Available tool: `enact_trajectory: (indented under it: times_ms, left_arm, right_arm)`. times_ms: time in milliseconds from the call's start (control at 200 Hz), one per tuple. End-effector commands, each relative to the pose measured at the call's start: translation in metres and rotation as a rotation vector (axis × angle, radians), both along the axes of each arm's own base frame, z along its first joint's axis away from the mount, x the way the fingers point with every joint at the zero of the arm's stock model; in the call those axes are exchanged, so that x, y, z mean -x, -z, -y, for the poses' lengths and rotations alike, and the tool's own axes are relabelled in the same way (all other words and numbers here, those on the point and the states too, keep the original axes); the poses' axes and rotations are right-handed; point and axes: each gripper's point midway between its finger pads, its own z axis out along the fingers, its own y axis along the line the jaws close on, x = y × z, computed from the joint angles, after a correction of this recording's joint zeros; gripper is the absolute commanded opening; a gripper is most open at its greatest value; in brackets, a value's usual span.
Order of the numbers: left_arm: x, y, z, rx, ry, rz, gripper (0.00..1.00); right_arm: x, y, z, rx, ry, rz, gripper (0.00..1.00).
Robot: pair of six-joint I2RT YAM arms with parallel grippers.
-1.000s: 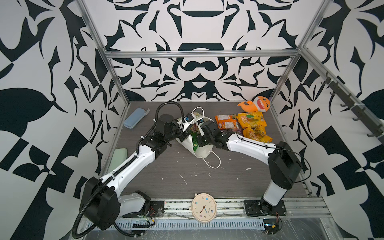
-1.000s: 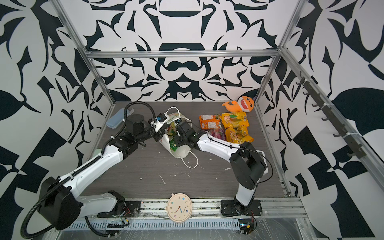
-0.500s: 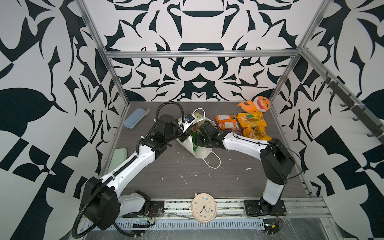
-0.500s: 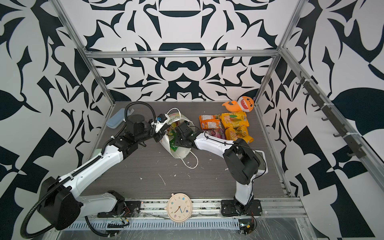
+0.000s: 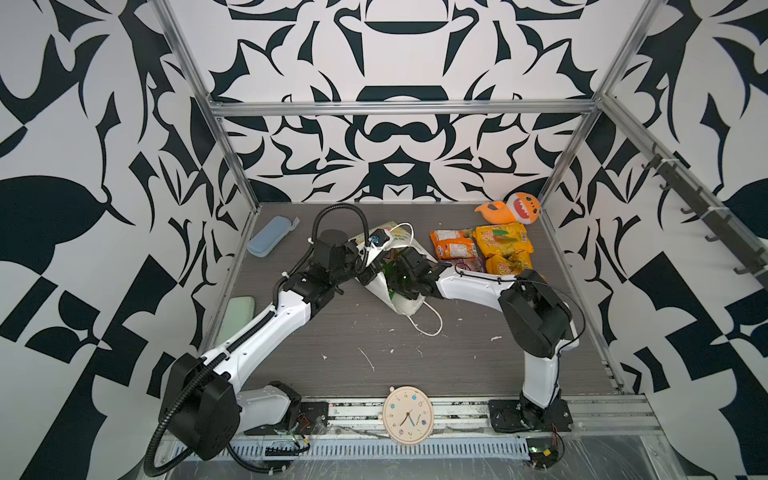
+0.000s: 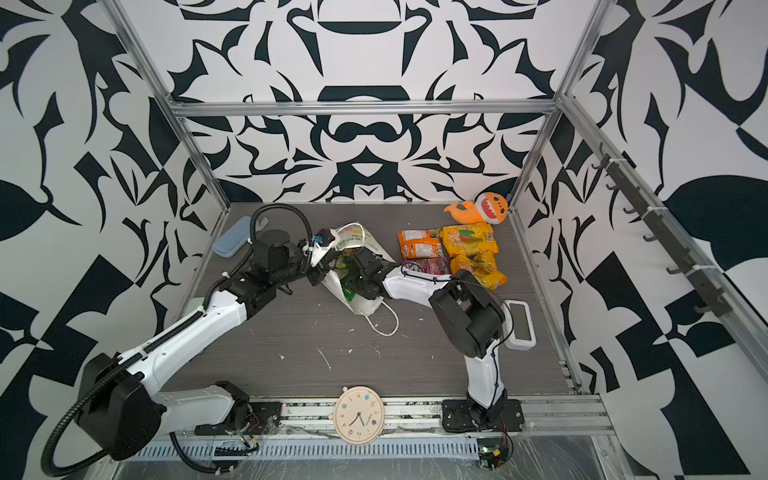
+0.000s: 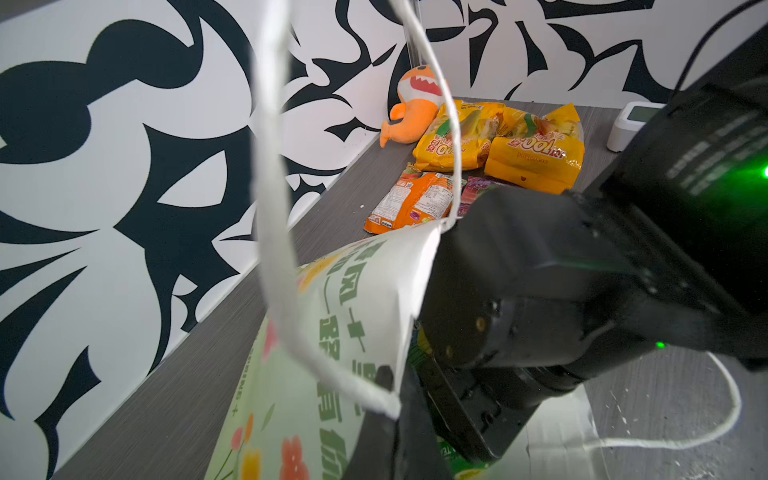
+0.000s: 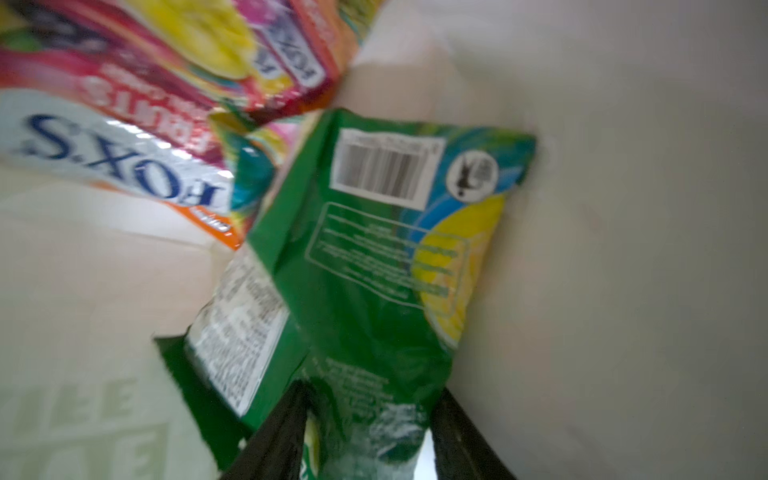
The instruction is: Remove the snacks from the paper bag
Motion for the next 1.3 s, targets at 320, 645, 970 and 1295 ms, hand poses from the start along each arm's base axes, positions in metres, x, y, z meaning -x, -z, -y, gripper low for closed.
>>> enact_trajectory:
  times_ms: [320,645,970,1295]
  left_arm:
    - [0.004,-0.008,0.001,0.022,0.017,0.026,0.00]
    - [0.002,-0.002,-0.001,0.008,-0.001,0.026,0.00]
    - [0.000,-0.004,-0.002,-0.002,-0.006,0.036,0.00]
    - [0.003,-0.006,-0.004,-0.007,-0.010,0.040,0.00]
  right_arm:
    - [-0.036,-0.043,-0.016,-0.118,0.080,0.171,0.10]
    - [-0.016,-0.107,-0.005,-0.112,-0.033,0.355,0.00]
    - [0.033,-0.160,0.016,-0.041,-0.267,0.455,0.00]
    - [0.128,-0.180,0.061,0.049,-0.653,0.476,0.00]
